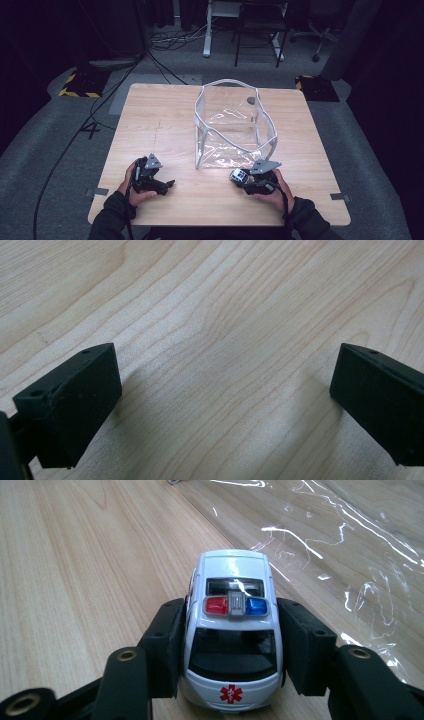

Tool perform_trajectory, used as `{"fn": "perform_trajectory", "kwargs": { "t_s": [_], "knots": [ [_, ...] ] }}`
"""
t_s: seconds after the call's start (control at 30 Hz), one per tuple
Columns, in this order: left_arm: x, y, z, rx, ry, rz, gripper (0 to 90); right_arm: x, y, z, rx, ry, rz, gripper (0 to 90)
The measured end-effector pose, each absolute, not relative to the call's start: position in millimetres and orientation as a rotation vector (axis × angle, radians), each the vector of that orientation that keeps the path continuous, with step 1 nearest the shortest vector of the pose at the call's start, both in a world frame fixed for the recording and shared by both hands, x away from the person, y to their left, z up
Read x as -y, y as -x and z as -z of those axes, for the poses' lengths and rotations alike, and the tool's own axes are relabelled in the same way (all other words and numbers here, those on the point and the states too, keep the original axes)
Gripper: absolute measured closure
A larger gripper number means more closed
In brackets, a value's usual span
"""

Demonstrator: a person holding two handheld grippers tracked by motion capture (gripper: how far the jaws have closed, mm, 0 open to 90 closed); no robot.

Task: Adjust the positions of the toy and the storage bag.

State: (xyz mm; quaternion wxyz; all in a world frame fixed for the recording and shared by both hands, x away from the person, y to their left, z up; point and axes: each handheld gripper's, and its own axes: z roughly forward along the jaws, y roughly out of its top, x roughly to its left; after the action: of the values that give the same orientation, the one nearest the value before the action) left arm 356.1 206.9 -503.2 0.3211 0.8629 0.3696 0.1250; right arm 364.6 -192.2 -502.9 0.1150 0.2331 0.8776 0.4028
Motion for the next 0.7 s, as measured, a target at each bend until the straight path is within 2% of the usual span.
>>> {"fn": "perform_trajectory", "kwargs": {
  "t_s": [0.37, 0.7],
  "knots": [
    [-206.8, -356.1, 503.4, -0.971, -2.266, -0.331, 0.5, 201.8, -358.2, 502.3, -2.567, -0.674, -1.177, 48.2],
    [-206.8, -356.0, 503.5, -0.973, -2.264, -0.329, 0.5, 229.1, -349.8, 499.3, -2.557, -0.664, -1.228, 48.2]
  ]
}}
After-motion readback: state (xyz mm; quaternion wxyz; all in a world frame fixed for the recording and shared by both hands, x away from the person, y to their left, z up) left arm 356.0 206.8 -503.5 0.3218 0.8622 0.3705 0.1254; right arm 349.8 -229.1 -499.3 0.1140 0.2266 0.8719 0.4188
